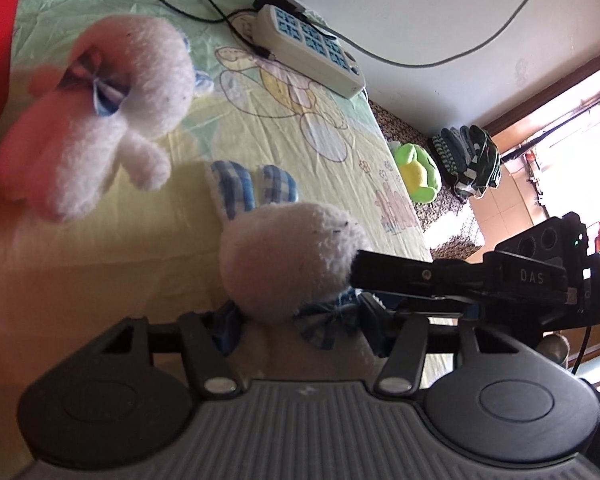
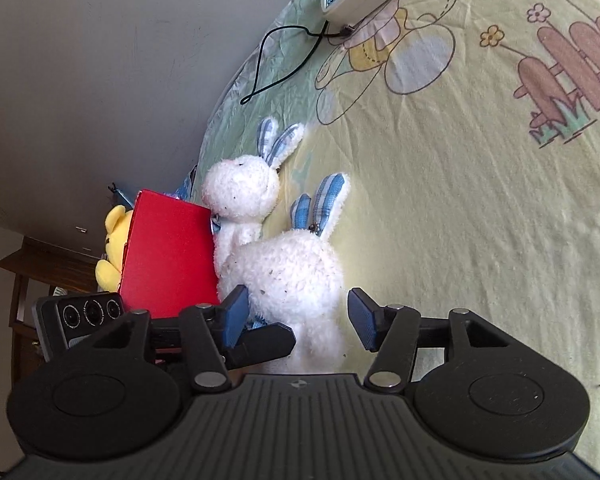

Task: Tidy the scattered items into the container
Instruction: 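Lift the white bunny plush off the bed with the right gripper, then carry the white bunny plush over the red box and lower it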

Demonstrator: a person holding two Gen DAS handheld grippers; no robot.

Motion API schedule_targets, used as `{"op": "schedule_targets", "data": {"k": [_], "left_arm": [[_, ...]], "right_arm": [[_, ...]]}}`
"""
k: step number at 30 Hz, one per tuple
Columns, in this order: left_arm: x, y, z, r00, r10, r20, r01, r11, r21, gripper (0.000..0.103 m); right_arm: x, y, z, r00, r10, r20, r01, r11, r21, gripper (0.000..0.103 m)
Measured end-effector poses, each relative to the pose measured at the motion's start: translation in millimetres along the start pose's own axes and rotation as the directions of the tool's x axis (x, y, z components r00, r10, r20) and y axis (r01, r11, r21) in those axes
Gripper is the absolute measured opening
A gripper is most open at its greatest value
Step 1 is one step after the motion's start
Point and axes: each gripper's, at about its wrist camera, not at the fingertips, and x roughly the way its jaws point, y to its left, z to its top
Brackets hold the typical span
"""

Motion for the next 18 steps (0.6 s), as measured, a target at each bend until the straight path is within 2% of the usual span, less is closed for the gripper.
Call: {"op": "schedule_targets", "data": {"k": [4, 5, 9, 14, 18], "left_arm": [[-1, -1, -3, 1.0, 0.01, 0.027, -0.009, 0.999, -0.044, 0.057], [-1, -5, -5, 0.999, 0.025, 0.03, -0.023, 0.999, -0.034, 0.057], [-2, -24, -9, 0.998, 0.055, 0.044, -0.056, 0.998, 0.026, 0.057], [-10, -52, -10, 0.997, 0.037, 0.061, -0.043, 0.994, 0.101, 0.057], [-25, -81, -8, 0.993, 0.045, 0.107, -0.065, 0.981, 0.186, 0.057]], "right_arm": [[8, -7, -4, 0.998, 0.062, -0.016, -0.061, 0.995, 0.079, 0.057], [7, -7, -5, 0.997, 0.072, -0.013, -0.07, 0.994, 0.086, 0.052], [-3, -6, -9, 0.997, 0.077, 0.007, -0.078, 0.991, 0.107, 0.044], [-31, 0, -17, 0.993, 0.097, 0.068, -0.105, 0.986, 0.133, 0.044], [-55, 22, -21, 0.989, 0.089, 0.122, -0.098, 0.993, 0.068, 0.044]]}}
